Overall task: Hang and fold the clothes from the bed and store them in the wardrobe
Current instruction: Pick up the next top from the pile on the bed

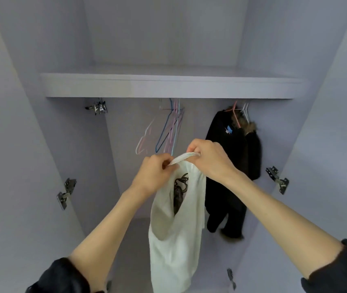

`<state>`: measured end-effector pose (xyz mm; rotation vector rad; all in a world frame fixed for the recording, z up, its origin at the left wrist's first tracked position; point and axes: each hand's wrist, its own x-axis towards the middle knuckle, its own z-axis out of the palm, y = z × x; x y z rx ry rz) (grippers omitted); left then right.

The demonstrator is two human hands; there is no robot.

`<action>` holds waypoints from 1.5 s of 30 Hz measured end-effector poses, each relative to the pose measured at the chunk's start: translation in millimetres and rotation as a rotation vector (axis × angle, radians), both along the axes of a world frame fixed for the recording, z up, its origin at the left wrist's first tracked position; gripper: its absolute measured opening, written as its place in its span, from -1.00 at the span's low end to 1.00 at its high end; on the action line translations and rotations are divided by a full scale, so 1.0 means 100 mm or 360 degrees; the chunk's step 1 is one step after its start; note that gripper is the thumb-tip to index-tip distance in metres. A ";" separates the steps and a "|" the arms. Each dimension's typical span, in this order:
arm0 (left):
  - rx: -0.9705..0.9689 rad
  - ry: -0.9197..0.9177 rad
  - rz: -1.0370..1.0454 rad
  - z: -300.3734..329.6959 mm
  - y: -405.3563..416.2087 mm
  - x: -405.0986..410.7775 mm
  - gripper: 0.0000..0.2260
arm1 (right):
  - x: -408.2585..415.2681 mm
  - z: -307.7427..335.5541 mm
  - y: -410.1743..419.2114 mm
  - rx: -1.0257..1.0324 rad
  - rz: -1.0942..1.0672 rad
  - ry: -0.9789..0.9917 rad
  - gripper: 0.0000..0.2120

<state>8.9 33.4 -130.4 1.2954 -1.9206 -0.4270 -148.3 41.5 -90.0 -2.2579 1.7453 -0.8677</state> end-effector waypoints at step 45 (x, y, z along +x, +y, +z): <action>0.0087 -0.0422 0.0743 0.03 -0.74 0.64 -0.89 | -0.35 -0.51 -1.31 0.0310 -0.0042 0.0297 -0.77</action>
